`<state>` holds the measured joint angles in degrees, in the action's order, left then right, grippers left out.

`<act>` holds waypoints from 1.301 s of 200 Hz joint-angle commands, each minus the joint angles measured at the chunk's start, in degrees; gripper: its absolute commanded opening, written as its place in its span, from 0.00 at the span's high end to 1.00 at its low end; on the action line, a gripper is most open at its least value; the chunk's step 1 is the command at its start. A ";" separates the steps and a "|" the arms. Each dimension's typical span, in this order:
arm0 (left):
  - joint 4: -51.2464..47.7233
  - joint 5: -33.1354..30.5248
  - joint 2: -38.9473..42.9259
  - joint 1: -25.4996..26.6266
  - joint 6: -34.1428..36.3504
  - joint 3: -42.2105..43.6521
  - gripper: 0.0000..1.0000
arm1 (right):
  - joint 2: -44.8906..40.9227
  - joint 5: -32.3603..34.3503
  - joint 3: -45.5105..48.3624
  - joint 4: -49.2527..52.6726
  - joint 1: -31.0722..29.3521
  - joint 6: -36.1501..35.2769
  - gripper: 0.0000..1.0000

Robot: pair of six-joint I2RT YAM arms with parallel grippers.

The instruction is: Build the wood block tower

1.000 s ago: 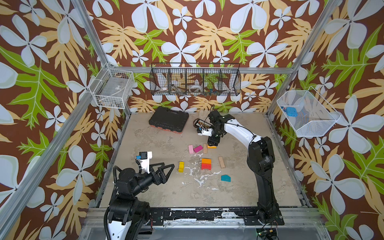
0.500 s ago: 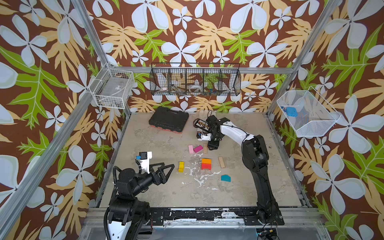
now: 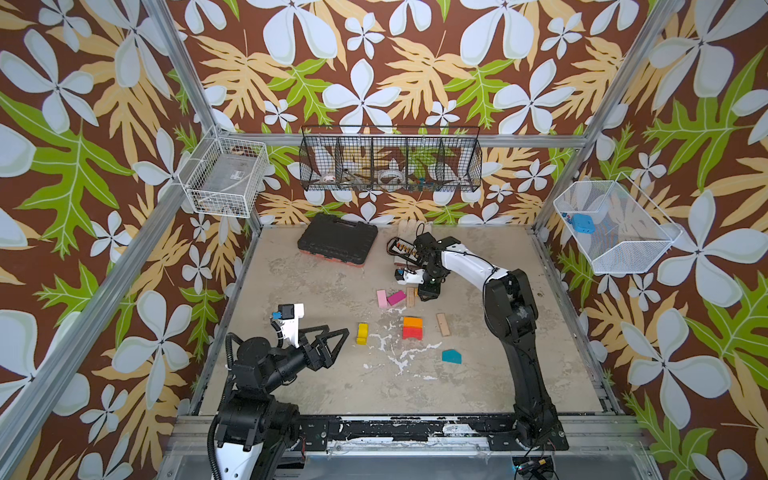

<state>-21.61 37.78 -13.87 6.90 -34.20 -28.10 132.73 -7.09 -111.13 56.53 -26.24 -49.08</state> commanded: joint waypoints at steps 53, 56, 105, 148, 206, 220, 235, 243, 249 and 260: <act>1.84 0.37 0.10 0.08 -0.01 0.06 0.00 | 2.26 -0.11 -1.55 1.65 -0.34 -1.19 0.54; 1.83 0.39 0.15 0.13 -0.01 0.06 0.00 | 2.35 -0.11 -1.62 1.69 -0.38 -1.19 0.54; 1.84 0.28 0.13 0.13 -0.03 0.07 0.00 | 3.17 0.92 -1.99 1.66 -0.83 -0.97 0.63; 1.87 0.28 0.20 0.09 -0.06 0.14 0.00 | 3.55 2.54 -3.20 0.65 -1.69 0.13 0.90; 2.01 0.36 0.07 0.07 -0.09 0.15 0.00 | -2.37 -0.80 -11.77 -2.31 -1.89 10.61 1.00; 2.01 0.36 0.05 0.06 -0.08 0.15 0.00 | -8.46 -1.14 -6.85 -7.46 -1.89 14.01 1.00; 2.01 0.36 0.07 0.08 -0.09 0.15 0.00 | -16.23 -1.34 0.56 -13.88 -1.74 17.89 1.00; 2.01 0.36 0.06 0.06 -0.13 0.15 0.00 | -21.72 -2.65 5.88 -18.39 -1.50 20.37 1.00; 2.01 0.41 0.09 0.10 -0.12 0.15 0.00 | -26.02 -4.15 10.73 -22.58 -1.38 22.15 1.00; 2.01 0.36 0.14 0.09 -0.17 0.15 0.00 | -34.09 -6.03 20.30 -30.71 -1.34 25.68 1.00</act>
<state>-21.58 37.78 -13.85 6.92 -34.20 -28.01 110.91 -8.54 -103.77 42.00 -27.79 -33.23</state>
